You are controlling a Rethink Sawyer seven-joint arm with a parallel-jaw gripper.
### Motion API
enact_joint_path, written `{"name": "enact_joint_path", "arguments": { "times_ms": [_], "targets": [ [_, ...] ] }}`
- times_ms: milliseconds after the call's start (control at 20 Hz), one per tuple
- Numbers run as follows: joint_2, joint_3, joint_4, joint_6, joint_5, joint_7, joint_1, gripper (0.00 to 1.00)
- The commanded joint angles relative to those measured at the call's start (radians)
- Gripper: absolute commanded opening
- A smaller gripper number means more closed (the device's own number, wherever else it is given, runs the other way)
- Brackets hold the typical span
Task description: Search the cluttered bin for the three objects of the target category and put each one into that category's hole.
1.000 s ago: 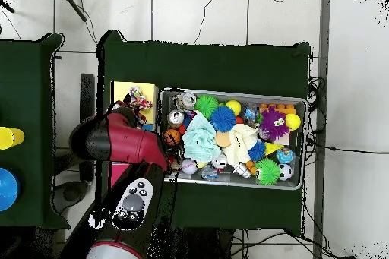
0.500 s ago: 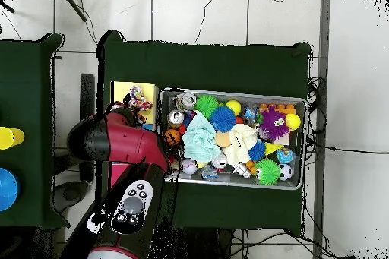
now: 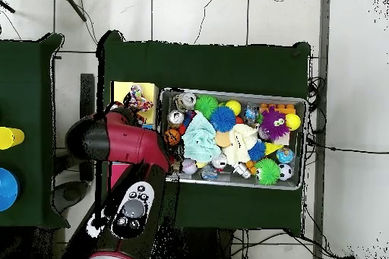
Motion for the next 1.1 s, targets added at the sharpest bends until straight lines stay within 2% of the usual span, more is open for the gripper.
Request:
{"name": "enact_joint_path", "arguments": {
  "times_ms": [50, 850, 900, 1100],
  "targets": [
    [0.033, 0.054, 0.079, 0.198, -0.073, 0.055, -0.058, 0.00],
    [0.035, 0.056, 0.087, 0.177, -0.075, 0.059, -0.053, 0.00],
    [0.037, 0.053, 0.085, 0.177, -0.078, 0.056, -0.051, 1.00],
    [0.036, 0.054, 0.086, 0.177, -0.076, 0.060, -0.052, 1.00]
  ]
}}
